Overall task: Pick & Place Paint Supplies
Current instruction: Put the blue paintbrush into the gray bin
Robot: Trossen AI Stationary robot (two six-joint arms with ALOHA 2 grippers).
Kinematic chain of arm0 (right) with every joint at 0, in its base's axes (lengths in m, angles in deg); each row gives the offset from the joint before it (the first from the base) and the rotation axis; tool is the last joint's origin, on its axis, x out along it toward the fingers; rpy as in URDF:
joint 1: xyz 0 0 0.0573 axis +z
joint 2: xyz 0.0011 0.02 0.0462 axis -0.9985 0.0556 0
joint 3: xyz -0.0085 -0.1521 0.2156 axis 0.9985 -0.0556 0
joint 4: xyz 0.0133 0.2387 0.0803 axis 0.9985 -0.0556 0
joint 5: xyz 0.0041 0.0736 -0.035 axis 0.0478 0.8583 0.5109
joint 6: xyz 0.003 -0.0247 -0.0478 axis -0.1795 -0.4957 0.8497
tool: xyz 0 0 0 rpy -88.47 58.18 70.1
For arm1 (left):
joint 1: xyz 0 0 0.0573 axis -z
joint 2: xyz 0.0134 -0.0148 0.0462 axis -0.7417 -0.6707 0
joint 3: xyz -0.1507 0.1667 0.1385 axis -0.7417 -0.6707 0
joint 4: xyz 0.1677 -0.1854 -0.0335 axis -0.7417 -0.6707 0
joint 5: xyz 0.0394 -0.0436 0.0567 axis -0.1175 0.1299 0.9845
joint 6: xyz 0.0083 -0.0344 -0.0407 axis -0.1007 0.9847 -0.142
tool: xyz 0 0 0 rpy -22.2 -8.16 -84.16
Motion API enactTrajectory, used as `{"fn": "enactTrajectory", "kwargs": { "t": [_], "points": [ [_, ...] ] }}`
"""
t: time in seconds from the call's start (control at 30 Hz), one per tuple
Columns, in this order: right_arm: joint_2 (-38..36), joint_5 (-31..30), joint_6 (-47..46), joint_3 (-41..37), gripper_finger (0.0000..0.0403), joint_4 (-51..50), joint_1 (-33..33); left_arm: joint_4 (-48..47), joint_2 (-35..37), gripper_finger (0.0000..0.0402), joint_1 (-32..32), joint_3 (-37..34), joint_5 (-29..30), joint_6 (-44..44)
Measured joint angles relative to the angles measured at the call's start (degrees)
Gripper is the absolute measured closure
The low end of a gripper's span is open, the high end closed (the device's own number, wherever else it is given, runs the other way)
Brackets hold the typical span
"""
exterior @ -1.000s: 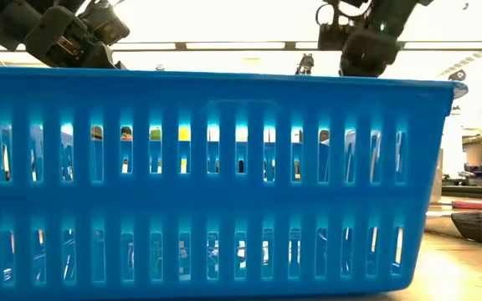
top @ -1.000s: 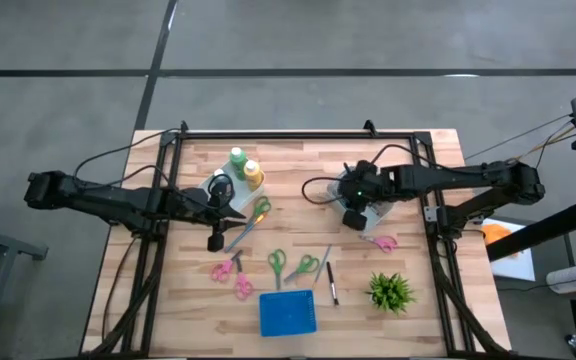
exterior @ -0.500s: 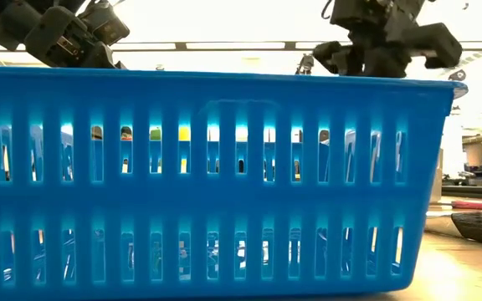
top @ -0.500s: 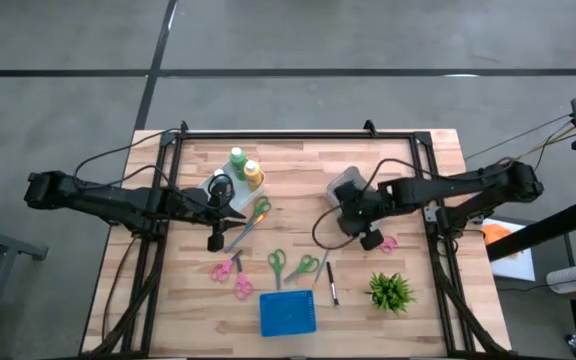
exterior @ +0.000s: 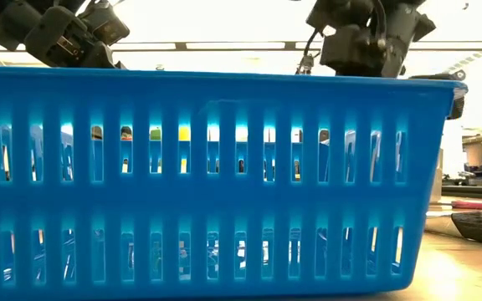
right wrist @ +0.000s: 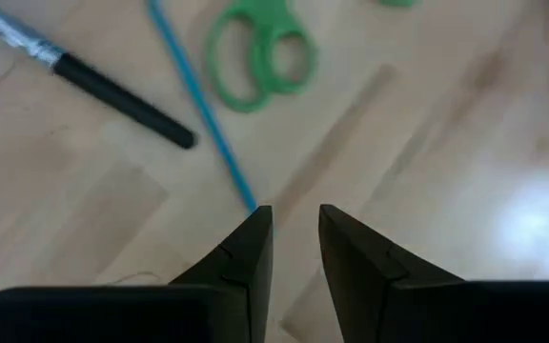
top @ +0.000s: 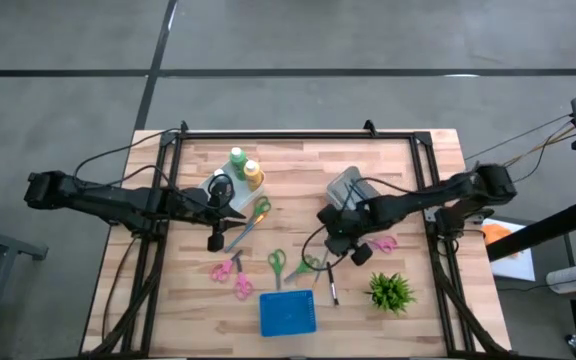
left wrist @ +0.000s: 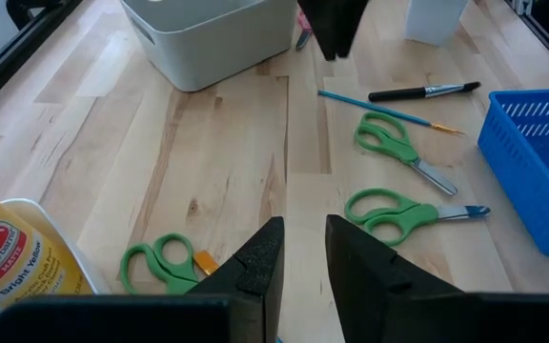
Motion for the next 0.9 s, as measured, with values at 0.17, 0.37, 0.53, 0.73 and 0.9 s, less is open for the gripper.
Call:
{"fn": "enactTrajectory", "kwargs": {
  "t": [0.17, 0.37, 0.53, 0.73, 0.9],
  "points": [
    [4.34, 2.72, 2.27, 1.08, 0.0317, -0.17, 0.04, 0.03, 0.00, 0.0319, -0.01, 0.02, 0.00, 0.01],
    [7.08, 2.74, 1.33, 2.94, 0.0317, -0.03, 0.04, 0.03, -0.01, 0.0319, -0.02, 0.02, 0.00, 0.01],
    [8.21, 2.75, 1.33, 3.28, 0.0317, -0.11, 0.00, 0.03, 0.00, 0.0319, -0.02, 0.02, 0.00, -0.01],
    [9.91, 3.01, 1.35, 3.26, 0.0317, -0.07, -0.02, 0.04, 0.00, 0.0319, -0.02, 0.00, 0.00, 0.01],
    [11.63, 3.21, 1.35, 3.27, 0.0317, 0.18, -0.02, 0.05, 0.00, 0.0319, -0.02, 0.02, 0.00, -0.01]
  ]
}}
